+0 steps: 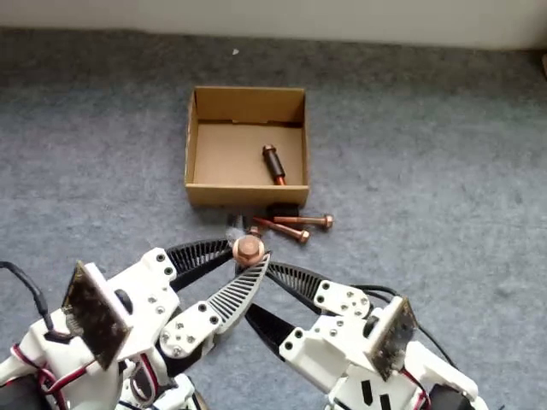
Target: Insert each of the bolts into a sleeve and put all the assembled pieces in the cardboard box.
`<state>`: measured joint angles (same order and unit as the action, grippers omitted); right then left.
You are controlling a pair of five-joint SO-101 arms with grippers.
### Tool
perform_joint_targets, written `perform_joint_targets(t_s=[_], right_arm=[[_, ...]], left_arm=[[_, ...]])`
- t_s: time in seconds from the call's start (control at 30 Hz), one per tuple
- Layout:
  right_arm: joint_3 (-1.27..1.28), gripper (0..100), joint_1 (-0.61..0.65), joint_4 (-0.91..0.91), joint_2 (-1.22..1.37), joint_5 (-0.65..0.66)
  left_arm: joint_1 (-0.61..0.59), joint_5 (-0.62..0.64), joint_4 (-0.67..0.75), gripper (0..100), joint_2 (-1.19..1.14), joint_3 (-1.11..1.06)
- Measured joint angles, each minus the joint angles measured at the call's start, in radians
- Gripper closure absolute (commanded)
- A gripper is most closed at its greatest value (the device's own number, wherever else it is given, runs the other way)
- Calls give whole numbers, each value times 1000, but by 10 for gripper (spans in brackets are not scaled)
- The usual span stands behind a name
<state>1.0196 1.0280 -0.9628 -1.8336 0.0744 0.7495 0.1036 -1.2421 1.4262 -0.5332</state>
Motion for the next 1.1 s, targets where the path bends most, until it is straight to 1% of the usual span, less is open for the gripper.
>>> perform_joint_targets(t_s=[0.03,0.1,0.2,0.3,0.47,0.53,0.6,0.73,0.87,0.97,1.1], right_arm=[[0,993,-2,0,5,0],[0,993,-2,0,8,0],[3,993,-43,-2,9,2],[15,993,-112,-2,9,2],[57,993,-272,0,34,2],[57,993,-344,0,94,2],[55,993,-405,0,209,2],[-15,993,-489,2,477,2],[-137,993,-508,26,723,2],[-195,993,-520,127,868,2],[-221,991,-542,287,1037,2]], left_arm=[[-14,2,-20,764,0,0],[-83,-14,-52,763,0,0],[-196,-106,-77,765,0,2],[-310,-204,-118,765,2,3],[-529,-249,-176,765,0,-21],[-626,-252,-176,765,0,-69],[-717,-253,-167,765,0,-141],[-862,-253,-95,765,12,-307],[-945,-253,-26,765,101,-509],[-968,-255,-5,762,227,-672],[-970,-255,2,762,377,-865]])
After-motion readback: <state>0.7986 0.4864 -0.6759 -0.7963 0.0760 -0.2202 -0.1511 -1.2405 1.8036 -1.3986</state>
